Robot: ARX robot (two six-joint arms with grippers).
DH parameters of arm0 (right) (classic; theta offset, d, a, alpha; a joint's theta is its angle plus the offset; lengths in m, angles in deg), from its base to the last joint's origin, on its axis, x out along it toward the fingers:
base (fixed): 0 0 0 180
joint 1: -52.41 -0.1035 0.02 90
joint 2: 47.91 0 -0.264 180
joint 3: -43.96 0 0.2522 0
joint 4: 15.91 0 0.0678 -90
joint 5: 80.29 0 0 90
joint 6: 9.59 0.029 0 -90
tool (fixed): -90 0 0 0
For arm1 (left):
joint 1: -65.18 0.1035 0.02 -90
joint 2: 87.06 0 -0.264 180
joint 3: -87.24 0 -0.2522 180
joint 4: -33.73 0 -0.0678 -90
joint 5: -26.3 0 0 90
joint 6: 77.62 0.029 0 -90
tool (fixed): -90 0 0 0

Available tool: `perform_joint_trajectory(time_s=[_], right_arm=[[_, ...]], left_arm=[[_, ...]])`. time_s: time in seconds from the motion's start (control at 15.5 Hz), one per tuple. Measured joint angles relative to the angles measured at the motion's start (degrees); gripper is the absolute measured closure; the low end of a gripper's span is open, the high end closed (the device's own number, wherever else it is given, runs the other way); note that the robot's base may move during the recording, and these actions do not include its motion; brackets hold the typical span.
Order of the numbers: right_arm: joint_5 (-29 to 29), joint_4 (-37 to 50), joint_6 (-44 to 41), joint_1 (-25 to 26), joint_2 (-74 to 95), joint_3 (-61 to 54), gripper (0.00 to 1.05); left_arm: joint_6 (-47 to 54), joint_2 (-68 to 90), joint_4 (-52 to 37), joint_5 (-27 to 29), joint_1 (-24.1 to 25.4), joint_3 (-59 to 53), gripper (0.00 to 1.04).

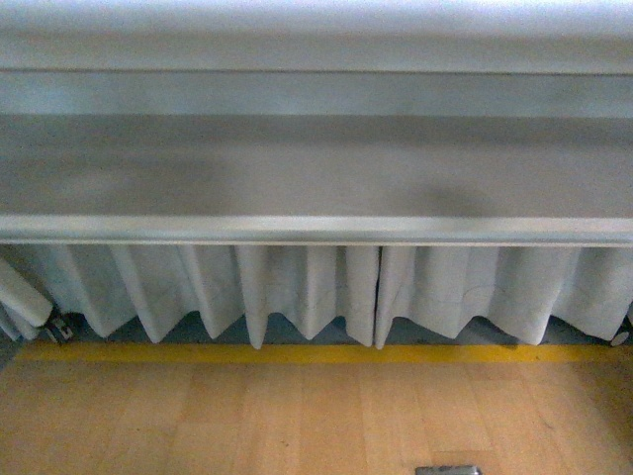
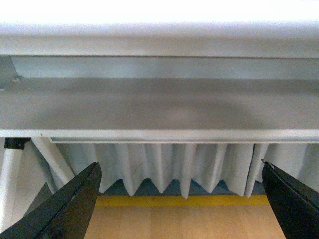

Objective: Open oven

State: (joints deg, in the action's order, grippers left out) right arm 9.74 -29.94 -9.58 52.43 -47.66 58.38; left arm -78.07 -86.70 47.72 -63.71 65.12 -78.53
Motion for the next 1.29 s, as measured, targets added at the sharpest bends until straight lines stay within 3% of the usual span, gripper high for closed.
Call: perform_joint_trajectory(time_s=[1.29], right_arm=[[0.02,0.11,-0.07,0.0,0.0,0.0,0.06]], left_arm=[[0.48,0.0,-0.42,0.0,0.0,0.04,0.07]])
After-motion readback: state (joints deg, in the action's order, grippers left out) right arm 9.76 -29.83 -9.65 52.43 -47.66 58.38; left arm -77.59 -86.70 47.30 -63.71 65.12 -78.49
